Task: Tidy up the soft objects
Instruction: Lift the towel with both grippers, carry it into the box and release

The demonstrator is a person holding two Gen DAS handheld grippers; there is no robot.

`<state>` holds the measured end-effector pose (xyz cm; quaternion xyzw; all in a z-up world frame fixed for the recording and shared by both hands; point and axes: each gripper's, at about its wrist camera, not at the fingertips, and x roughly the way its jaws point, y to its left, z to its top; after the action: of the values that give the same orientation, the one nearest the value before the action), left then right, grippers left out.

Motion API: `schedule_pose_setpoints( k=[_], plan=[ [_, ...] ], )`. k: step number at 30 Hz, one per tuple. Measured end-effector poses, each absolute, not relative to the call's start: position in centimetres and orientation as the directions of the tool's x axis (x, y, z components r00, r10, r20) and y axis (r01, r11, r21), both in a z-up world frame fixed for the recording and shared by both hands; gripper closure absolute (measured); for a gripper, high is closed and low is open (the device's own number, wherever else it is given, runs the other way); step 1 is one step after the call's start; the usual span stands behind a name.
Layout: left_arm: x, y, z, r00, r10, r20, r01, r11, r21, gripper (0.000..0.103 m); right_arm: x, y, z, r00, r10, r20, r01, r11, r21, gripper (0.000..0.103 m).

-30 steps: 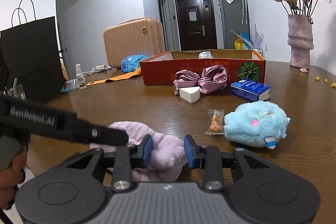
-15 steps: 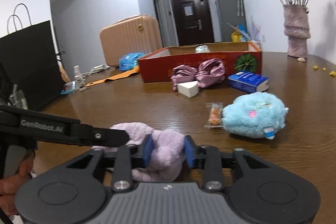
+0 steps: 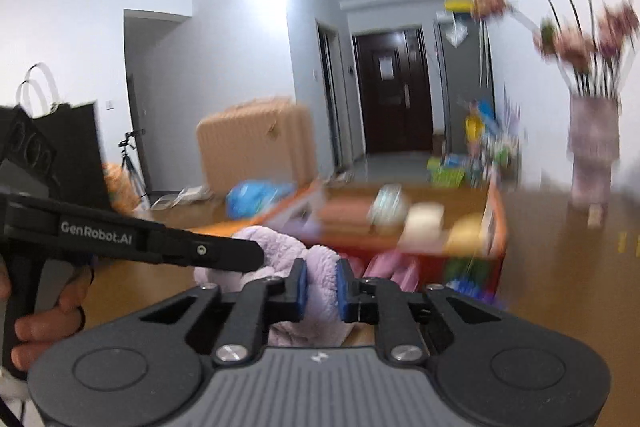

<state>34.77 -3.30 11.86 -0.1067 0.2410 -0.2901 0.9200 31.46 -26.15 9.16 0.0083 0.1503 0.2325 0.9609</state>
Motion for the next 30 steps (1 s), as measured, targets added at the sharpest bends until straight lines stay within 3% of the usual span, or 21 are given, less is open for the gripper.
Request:
schedule_pose_setpoints(
  k=[3,6,10,13,17,21,25,30],
  plan=[
    [43.2,-6.1,13.9,0.707,-0.594,-0.383,0.497,0.803,-0.329,0.081,39.3,-27.6,12.1,0.864,0.393,-0.314,-0.405,0.914,0.029,0.088],
    [51.3,-8.6,12.5,0.702,-0.572,-0.424,0.432,0.816,-0.384,0.081,47.4,-28.5,12.9,0.857,0.337,-0.39,-0.381,0.924,-0.038,0.088],
    [59.4,-10.6,8.9,0.662,-0.575,-0.482,0.373,0.81,-0.454,0.081,56.5,-27.8,10.6,0.831,0.216,-0.512,-0.333,0.931,-0.148,0.09],
    [64.5,-11.9,6.2,0.604,-0.575,-0.552,0.331,0.811,-0.483,0.081,60.6,-26.2,8.4,0.827,0.119,-0.55,-0.317,0.906,-0.28,0.09],
    [67.1,-12.6,3.7,0.577,-0.49,-0.653,0.289,0.871,-0.398,0.078,64.0,-24.7,5.0,0.766,0.082,-0.637,-0.361,0.875,-0.321,0.09],
    [67.2,-12.6,3.2,0.568,-0.486,-0.664,0.323,0.874,-0.364,0.076,65.5,-23.6,2.9,0.736,0.073,-0.673,-0.381,0.866,-0.323,0.089],
    [67.0,-13.4,3.0,0.564,-0.468,-0.681,0.324,0.883,-0.34,0.067,65.8,-23.6,2.0,0.709,0.051,-0.703,-0.374,0.872,-0.314,0.089],
    [66.0,-12.7,5.3,0.575,-0.459,-0.677,0.321,0.888,-0.329,0.052,63.9,-25.0,4.7,0.717,0.097,-0.69,-0.363,0.897,-0.252,0.072]
  ],
)
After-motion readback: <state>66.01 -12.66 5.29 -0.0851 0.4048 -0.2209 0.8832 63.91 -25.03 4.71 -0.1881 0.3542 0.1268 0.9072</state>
